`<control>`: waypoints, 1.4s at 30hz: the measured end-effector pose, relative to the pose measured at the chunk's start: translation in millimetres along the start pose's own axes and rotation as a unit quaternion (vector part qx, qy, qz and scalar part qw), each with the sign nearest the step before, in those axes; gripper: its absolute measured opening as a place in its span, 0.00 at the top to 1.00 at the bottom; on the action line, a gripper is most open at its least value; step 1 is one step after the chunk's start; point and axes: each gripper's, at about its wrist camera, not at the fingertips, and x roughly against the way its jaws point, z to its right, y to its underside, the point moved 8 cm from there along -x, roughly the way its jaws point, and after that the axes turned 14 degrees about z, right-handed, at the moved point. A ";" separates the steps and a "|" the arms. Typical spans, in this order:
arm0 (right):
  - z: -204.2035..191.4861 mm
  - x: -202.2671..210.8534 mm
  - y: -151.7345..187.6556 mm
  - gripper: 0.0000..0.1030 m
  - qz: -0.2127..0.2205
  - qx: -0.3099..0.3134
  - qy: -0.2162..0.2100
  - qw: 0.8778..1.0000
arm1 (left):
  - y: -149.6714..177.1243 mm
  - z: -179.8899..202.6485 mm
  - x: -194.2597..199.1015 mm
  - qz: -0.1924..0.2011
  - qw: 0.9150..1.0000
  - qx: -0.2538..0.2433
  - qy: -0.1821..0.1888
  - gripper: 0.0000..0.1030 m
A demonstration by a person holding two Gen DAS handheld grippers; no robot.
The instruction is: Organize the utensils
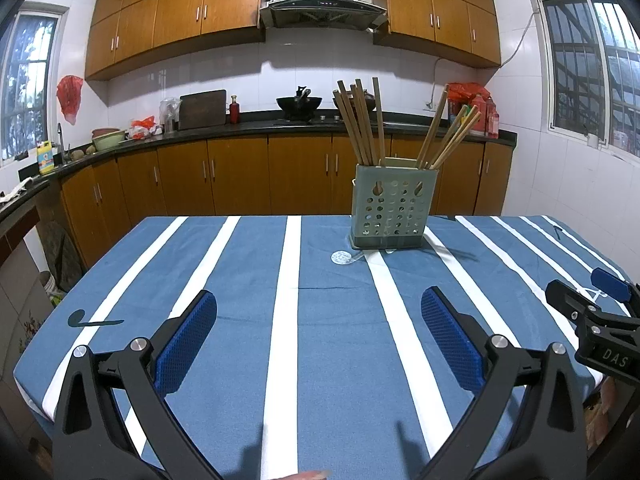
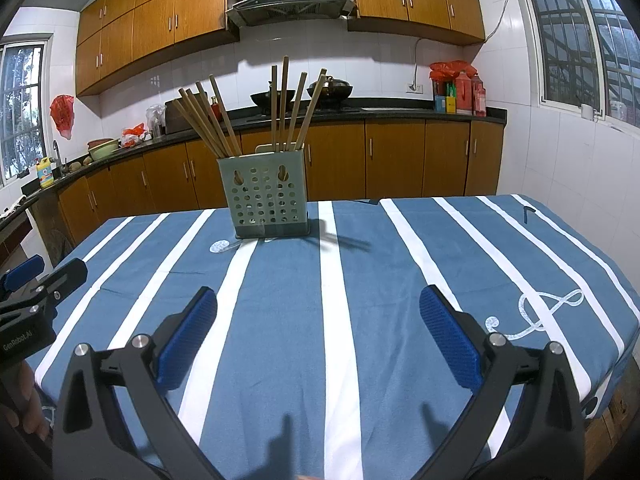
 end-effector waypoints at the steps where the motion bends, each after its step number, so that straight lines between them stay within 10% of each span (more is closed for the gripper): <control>1: 0.0 0.0 -0.1 0.04 0.000 0.000 0.000 1.000 | 0.0 0.1 0.0 0.000 1.000 0.000 0.000 0.02; 42: -1.9 -0.5 3.4 0.04 -0.003 -0.002 0.001 1.000 | 7.3 1.4 -2.1 -0.004 1.000 0.005 -0.007 0.02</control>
